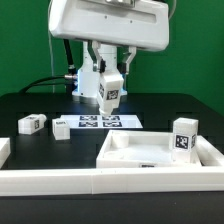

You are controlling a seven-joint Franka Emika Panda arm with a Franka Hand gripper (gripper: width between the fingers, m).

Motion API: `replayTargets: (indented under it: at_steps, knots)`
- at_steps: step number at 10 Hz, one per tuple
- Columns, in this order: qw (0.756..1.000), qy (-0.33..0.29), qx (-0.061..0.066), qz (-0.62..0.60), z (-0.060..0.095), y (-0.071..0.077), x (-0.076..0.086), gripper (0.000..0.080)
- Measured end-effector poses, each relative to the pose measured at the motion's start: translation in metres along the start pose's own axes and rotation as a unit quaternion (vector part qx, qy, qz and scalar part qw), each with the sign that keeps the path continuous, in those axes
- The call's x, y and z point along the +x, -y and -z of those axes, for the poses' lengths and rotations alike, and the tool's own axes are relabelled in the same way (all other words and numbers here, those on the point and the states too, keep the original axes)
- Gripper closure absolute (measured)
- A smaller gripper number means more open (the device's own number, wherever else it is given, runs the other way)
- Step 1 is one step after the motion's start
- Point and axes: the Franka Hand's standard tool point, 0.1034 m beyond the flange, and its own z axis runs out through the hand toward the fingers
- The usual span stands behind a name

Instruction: Assemble square table

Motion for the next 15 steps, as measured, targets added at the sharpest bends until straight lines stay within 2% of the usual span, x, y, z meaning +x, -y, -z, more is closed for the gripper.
replayTargets:
  at_steps: [1,4,5,7,8,9,10,11,12,13,14,15]
  knots:
    - [1.000,-0.015,-0.007,-0.010,-0.001,-0.003,-0.005,0.0511]
    - [1.000,-0.013,-0.007,-0.007,-0.004,-0.002,-0.007,0.0511]
    - [1.000,-0.009,-0.005,-0.005,-0.009,0.001,-0.006,0.0511]
    - [1.000,-0.002,0.006,-0.027,-0.015,0.006,0.006,0.0511]
    - [0.999,0.010,0.018,-0.038,-0.018,0.009,0.012,0.0511]
    - [0.999,0.007,0.020,-0.044,-0.018,0.006,0.020,0.0511]
    - [0.999,-0.006,0.010,-0.039,-0.018,0.003,0.019,0.0511]
    - [0.999,-0.006,0.010,-0.037,-0.019,0.003,0.017,0.0511]
    - [0.999,-0.023,-0.003,-0.032,-0.017,-0.002,0.019,0.0511]
    - [0.998,-0.045,-0.021,-0.025,-0.017,-0.009,0.015,0.0511]
    - [0.997,-0.067,-0.044,-0.010,-0.018,-0.021,0.004,0.0511]
    - [0.995,-0.080,-0.050,-0.014,-0.018,-0.026,0.002,0.0511]
